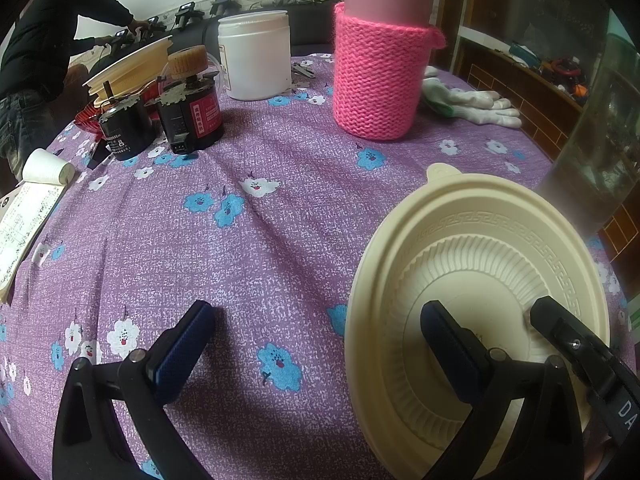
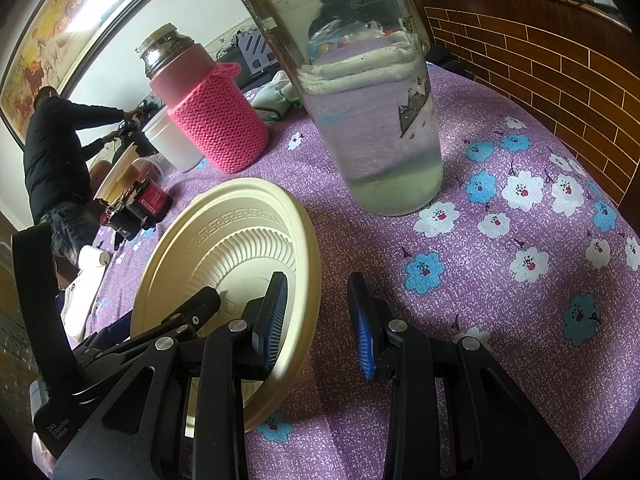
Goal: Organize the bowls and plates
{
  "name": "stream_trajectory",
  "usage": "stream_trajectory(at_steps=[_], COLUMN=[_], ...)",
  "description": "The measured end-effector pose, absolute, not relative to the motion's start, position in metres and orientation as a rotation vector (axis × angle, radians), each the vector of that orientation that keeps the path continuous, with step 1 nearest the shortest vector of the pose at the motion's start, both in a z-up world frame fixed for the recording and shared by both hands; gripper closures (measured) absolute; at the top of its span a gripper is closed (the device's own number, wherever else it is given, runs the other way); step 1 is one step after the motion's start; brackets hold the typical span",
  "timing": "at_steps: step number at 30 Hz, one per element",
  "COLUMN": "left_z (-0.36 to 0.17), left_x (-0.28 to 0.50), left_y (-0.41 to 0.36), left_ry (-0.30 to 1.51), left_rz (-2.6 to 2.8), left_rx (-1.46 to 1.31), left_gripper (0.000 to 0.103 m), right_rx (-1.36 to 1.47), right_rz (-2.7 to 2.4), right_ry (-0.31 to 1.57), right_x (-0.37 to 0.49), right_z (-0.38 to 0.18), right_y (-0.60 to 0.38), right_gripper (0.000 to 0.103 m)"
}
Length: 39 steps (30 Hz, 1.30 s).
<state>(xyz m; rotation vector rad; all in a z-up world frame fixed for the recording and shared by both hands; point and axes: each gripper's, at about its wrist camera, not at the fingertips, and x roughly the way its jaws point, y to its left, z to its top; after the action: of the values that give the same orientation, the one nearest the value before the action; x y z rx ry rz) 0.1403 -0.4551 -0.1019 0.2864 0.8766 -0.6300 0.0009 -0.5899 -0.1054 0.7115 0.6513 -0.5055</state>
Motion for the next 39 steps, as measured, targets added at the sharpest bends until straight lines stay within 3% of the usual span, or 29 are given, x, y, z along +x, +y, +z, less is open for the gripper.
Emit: stream_trajectory(at_steps=[17, 21, 30, 34, 39], left_z=[-0.102, -0.102, -0.101, -0.099, -0.097], left_x=[0.141, 0.140, 0.138, 0.134, 0.122], left_y=[-0.455, -0.456, -0.458, -0.458, -0.459], left_ry=[0.877, 0.875, 0.869, 0.851, 0.835], left_rz=[-0.631, -0.644, -0.653, -0.671, -0.715], left_rx=[0.284, 0.275, 0.282, 0.282, 0.300], left_gripper=[0.000, 0.002, 0.006, 0.022, 0.053], right_rx=[0.715, 0.718, 0.692, 0.725, 0.739], right_rz=[-0.511, -0.505, -0.529, -0.514, -0.512], right_ry=[0.647, 0.658, 0.663, 0.659, 0.662], right_x=[0.001, 0.004, 0.007, 0.005, 0.003], right_z=[-0.106, -0.105, -0.106, -0.108, -0.107], right_y=[-0.592, -0.588, -0.584, -0.587, -0.586], right_gripper=[0.075, 0.089, 0.089, 0.089, 0.089])
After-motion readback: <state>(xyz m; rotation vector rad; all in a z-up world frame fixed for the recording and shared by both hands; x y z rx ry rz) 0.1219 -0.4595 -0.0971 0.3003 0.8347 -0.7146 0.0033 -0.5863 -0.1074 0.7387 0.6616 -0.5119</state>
